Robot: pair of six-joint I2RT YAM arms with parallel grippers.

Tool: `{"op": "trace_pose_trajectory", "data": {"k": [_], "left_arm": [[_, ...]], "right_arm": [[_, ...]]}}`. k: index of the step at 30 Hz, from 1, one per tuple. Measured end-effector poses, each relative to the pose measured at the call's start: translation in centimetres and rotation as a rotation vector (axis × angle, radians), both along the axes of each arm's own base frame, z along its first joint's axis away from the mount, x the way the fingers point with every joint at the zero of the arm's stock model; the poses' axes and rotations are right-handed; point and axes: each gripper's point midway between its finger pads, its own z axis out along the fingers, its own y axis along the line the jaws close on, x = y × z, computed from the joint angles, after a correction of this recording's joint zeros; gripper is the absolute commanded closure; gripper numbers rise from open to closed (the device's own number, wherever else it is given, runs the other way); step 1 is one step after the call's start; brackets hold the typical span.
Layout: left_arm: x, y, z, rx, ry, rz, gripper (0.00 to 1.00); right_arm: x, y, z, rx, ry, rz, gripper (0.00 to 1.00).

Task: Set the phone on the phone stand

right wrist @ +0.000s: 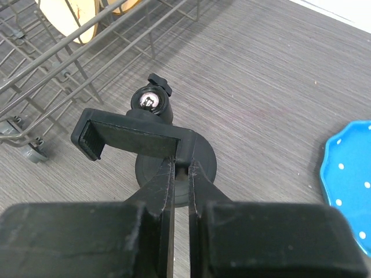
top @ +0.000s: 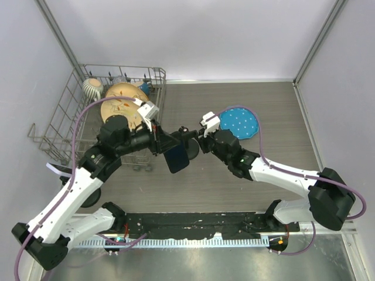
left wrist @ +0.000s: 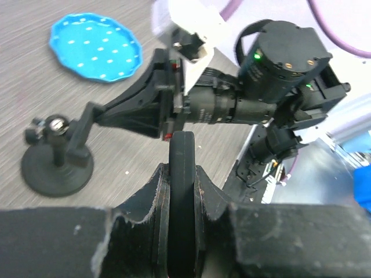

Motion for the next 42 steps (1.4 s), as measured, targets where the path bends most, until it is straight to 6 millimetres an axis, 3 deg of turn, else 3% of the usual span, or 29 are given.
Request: {"op": "trace_pose_trajectory", "data": {"k": [6, 12, 18, 26, 42], "left_arm": [[-0.3, -3.9, 0.1, -0.048, -0.073, -0.266, 1.00], [-0.3, -6.1, 0.4, -0.096, -0.236, -0.470, 1.00], [2.9, -8.8, -2.0, -0.034, -0.312, -0.593, 1.00], [5.2, -10.0, -6.4, 0.037, -0.345, -0.636, 1.00], [7.2, -11.3, -7.4, 0.075, -0.365, -0.676, 1.00]], "right_arm": [[0.9, -0.2, -0.1, -0.001, 0.040, 0.125, 0.99], [2.5, -0.4, 0.0, 0.012, 0.111, 0.317, 0.99], [2.6, 0.0, -0.4, 0.027, 0.146, 0.452, 0.99], [1.7, -0.2, -0.6, 0.050, 0.156, 0.549, 0.99], [1.5, -0.4, -0.8, 0.074, 0.160, 0.592, 0.99]]}}
